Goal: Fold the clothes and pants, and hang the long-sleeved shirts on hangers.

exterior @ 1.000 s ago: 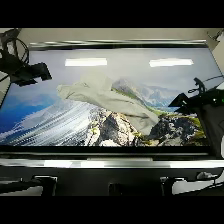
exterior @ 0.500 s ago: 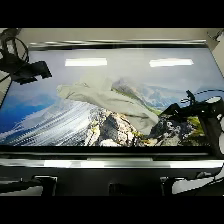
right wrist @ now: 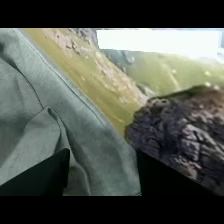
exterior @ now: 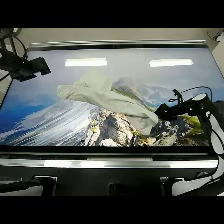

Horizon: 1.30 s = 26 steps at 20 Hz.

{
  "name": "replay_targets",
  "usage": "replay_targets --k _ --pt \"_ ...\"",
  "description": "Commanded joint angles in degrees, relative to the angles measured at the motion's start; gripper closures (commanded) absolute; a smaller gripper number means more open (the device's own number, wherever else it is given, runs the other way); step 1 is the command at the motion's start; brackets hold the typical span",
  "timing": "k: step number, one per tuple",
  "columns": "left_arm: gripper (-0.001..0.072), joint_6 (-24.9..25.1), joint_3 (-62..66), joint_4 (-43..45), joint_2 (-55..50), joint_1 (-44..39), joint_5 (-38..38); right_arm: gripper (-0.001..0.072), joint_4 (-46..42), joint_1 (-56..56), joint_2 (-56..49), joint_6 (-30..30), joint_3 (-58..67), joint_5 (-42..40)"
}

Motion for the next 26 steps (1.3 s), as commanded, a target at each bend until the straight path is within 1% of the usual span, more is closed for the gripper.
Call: replay_targets --k 1,2,3,4,5,6,7,8,9,11,12,14,16,17,19,20,21,22,23,24,26 --pt "-0.0002 -0.20 -0.02 -0.02 -0.02 1.27 0.37 0.0186 -6.49 1.18 -0.28 1.90 -0.20 0.31" --pt "-0.0002 -0.17 -0.02 -0.02 -0.02 1.62 0.37 0.0198 -7.87 1.18 -0.28 2.32 -0.20 0.28" --pt "-0.0002 -0.20 -0.02 -0.02 -0.02 1.92 0.37 0.0269 -8.09 1.18 -0.31 2.36 -0.20 -0.02" --pt "-0.0002 -0.17 -0.02 -0.02 -0.02 2.08 0.39 0.0297 -8.07 1.18 -0.31 2.78 -0.20 -0.79" --pt "0.0011 -0.24 -0.02 -0.04 -0.09 2.25 0.39 0.0364 -8.09 1.18 -0.31 3.37 -0.20 -1.53" --pt "0.0095 -0.20 -0.04 -0.02 -0.26 2.62 0.37 0.0458 -8.07 1.18 -0.31 3.37 -0.20 -1.90" --pt "0.0133 -0.44 -0.09 0.04 -0.52 2.93 0.37 0.0528 -8.09 1.18 -0.31 3.34 -0.20 -1.92" --pt "0.0131 -0.92 -0.28 -0.15 -0.94 3.76 0.39 0.0633 -8.09 1.18 -0.31 3.34 -0.20 -1.81" --pt "0.0128 -1.27 -0.83 -0.24 -1.55 5.01 0.44 0.0675 -8.07 1.18 -0.28 3.37 -0.20 -1.60" --pt "0.0107 -1.20 -4.04 -1.14 -2.49 8.20 1.81 0.0676 -7.28 1.18 -0.24 3.37 -0.20 -0.74" --pt "0.0107 -0.94 -6.88 -3.41 -2.91 10.40 3.65 0.0676 -7.04 1.18 -0.22 3.39 -0.20 -0.31" --pt "0.0107 1.25 -14.36 -14.10 -4.22 16.20 10.47 0.0676 -6.82 1.18 -0.24 3.87 -0.20 0.33" --pt "0.0107 7.10 -20.55 -28.00 -7.13 21.75 18.56 0.0676 -6.49 1.18 -0.22 4.90 -0.20 1.66" --pt "0.0105 9.11 -21.88 -34.10 -9.18 23.69 20.96 0.0676 -6.05 1.18 -0.22 4.90 -0.17 2.67" --pt "0.0052 13.86 -21.86 -45.05 -14.62 25.79 23.34 0.0676 -5.79 1.18 -0.22 6.03 -0.17 4.09" --pt "0.0051 16.41 -21.79 -49.79 -17.16 25.99 24.35 0.0676 -5.79 1.18 -0.22 6.73 -0.17 4.37" --pt "0.0051 20.04 -21.79 -54.80 -19.69 25.88 25.20 0.0676 -5.77 1.18 -0.22 6.97 -0.17 4.74" --pt "0.0052 25.38 -21.77 -59.06 -22.08 25.44 25.66 0.0676 -5.81 1.18 -0.22 7.50 -0.17 5.01" --pt "0.0051 28.68 -21.68 -61.02 -23.98 24.98 25.81 0.0676 -5.84 1.18 -0.22 8.04 -0.17 5.14" --pt "0.0052 30.25 -21.24 -61.16 -25.88 24.59 25.86 0.0676 -5.86 1.18 -0.22 8.59 -0.17 5.18" --pt "0.0051 31.61 -20.35 -61.16 -28.65 24.00 25.86 0.0676 -5.86 1.18 -0.22 9.42 -0.17 5.25"
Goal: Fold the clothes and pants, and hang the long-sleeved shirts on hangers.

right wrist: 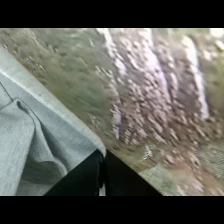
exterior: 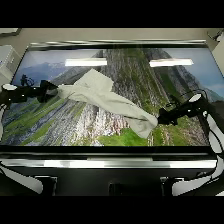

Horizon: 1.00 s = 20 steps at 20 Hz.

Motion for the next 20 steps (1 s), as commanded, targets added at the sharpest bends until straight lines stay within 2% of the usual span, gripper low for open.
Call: replay_targets --k 1,5,6,7,9,13,16,18,20 --pt "0.0051 7.32 0.96 -6.40 -5.70 -0.52 1.36 0.0676 0.44 0.02 0.04 1.64 0.07 0.74" --pt "0.0054 8.94 3.13 -6.51 -7.76 -2.47 1.95 0.0676 0.46 0.02 0.04 1.90 0.07 0.48" --pt "0.0086 8.94 4.00 -6.56 -8.28 -2.97 2.01 0.0676 0.44 0.02 0.04 2.03 0.07 0.52" --pt "0.0258 8.94 4.74 -6.54 -8.59 -3.37 2.01 0.0676 0.48 0.02 0.07 2.05 0.07 0.66" --pt "0.0678 8.94 6.10 -6.56 -8.59 -3.43 1.42 0.0676 0.61 0.02 0.61 2.05 0.07 0.68" --pt "0.0686 8.92 13.88 -6.51 -7.78 -3.28 -4.09 0.0677 0.42 -0.02 5.73 2.05 0.46 -2.21" --pt "0.0687 6.29 24.70 -6.47 -6.34 -3.72 -8.90 0.0677 4.39 0.00 13.53 0.90 3.32 -6.69" --pt "0.0687 5.68 32.63 -6.38 -3.98 -4.31 -8.48 0.0677 7.32 1.05 20.33 -2.93 6.99 -13.22" --pt "0.0687 6.27 36.26 -5.88 1.01 -4.83 -4.55 0.0678 6.75 3.37 26.49 -3.82 12.26 -21.86"
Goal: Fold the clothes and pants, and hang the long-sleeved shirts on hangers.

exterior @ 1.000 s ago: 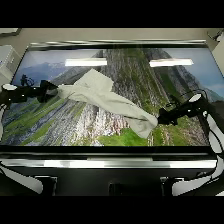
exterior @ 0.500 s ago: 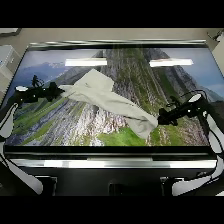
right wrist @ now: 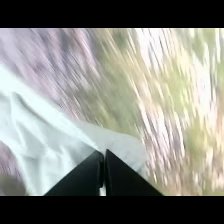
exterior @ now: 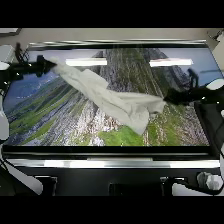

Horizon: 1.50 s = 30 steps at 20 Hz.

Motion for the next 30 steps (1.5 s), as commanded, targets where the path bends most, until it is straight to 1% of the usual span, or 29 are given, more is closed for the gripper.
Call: replay_targets --k 1,3,6,7,8,10,12,13,14,15,17,19,20,21,24,25,27,28,30 --pt "0.0687 0.79 6.80 0.44 7.72 -0.74 4.00 0.0678 1.33 3.15 10.60 -2.62 8.59 -14.19" --pt "0.0687 2.03 6.19 0.46 14.88 -0.92 4.46 0.0678 0.22 4.66 14.25 -1.40 14.51 -16.00" --pt "0.0687 1.51 4.20 0.70 27.93 -0.85 1.97 0.0678 -3.54 4.90 20.11 1.14 22.45 -10.62" --pt "0.0686 -0.39 3.08 2.34 33.03 -0.85 0.26 0.0678 -5.27 4.90 22.84 2.21 24.13 -7.63" --pt "0.0686 -3.30 2.29 5.57 37.59 -0.85 -2.27 0.0678 -6.78 4.90 25.55 3.74 25.29 -4.68" --pt "0.0686 -11.72 1.70 16.15 45.88 -0.85 -9.81 0.0678 -10.10 4.90 31.34 8.02 26.84 1.27" --pt "0.0687 -20.33 1.36 28.37 52.28 -0.85 -16.92 0.0678 -14.45 4.90 36.15 12.83 27.12 4.24" --pt "0.0686 -23.15 0.68 32.85 54.23 -0.85 -18.53 0.0678 -16.11 4.90 37.42 15.54 27.12 4.66" --pt "0.0686 -24.55 -0.48 35.63 55.34 -0.85 -19.10 0.0678 -16.72 4.90 37.53 17.14 27.10 4.83" --pt "0.0686 -24.76 -1.97 36.02 55.39 -0.87 -19.12 0.0678 -16.63 4.90 36.44 17.90 27.08 4.79" --pt "0.0685 -24.35 -6.64 35.87 52.94 -1.70 -19.10 0.0678 -16.15 4.92 31.26 19.69 27.06 4.85" --pt "0.0685 -21.31 -13.84 35.89 48.15 -2.95 -18.38 0.0677 -15.50 4.92 23.10 19.67 27.06 5.20" --pt "0.0684 -20.52 -18.38 35.85 45.00 -3.34 -16.24 0.0677 -15.47 4.92 18.08 19.63 27.06 5.11" --pt "0.0684 -20.31 -22.82 35.89 41.79 -3.89 -12.96 0.0677 -15.32 4.92 13.16 19.61 27.06 5.01" --pt "0.0684 -20.15 -34.10 35.15 29.31 -4.96 1.44 0.0676 -15.02 4.92 -2.64 18.49 27.06 2.51" --pt "0.0685 -20.13 -35.30 34.10 24.63 -5.16 4.96 0.0676 -14.95 4.92 -8.02 18.03 27.06 0.33" --pt "0.0684 -20.13 -34.32 30.99 14.84 -5.38 9.40 0.0676 -14.84 4.92 -17.38 17.97 27.06 -5.31" --pt "0.0684 -19.71 -32.96 28.48 10.47 -5.38 10.60 0.0676 -14.19 4.92 -21.33 17.97 27.06 -7.96" --pt "0.0683 -16.70 -29.51 23.69 3.93 -5.40 11.13 0.0675 -11.91 4.92 -26.67 18.16 27.06 -11.63"
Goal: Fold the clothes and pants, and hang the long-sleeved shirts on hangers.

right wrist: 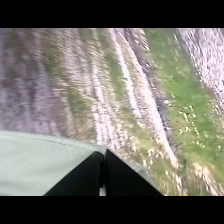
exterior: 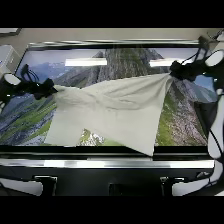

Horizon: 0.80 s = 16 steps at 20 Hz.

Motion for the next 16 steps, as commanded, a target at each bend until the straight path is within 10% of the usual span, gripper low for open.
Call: replay_targets --k 1,3,5,6,11,16 --pt "0.0675 2.60 3.32 -7.63 -12.57 -0.26 4.96 0.0675 3.50 0.04 -11.69 -0.09 0.07 -8.22" --pt "0.0471 2.58 5.97 -8.70 -15.10 -0.22 4.76 0.0514 4.74 0.02 -13.20 0.94 0.07 -9.70" --pt "0.0097 2.60 7.80 -8.68 -14.97 0.17 3.10 0.0264 4.66 -0.42 -12.57 3.76 0.24 -8.57" --pt "0.0051 2.64 9.77 -8.63 -14.69 0.81 0.33 0.0148 4.68 -0.79 -11.56 4.98 0.37 -6.60" --pt "0.0052 6.56 19.17 -4.98 -9.40 8.35 -19.74 0.0132 4.55 -6.82 -0.74 3.61 0.44 7.72" --pt "0.0053 18.75 4.74 -0.63 -1.27 15.74 -24.74 0.0175 13.62 -16.37 6.88 -12.92 -0.96 34.60"
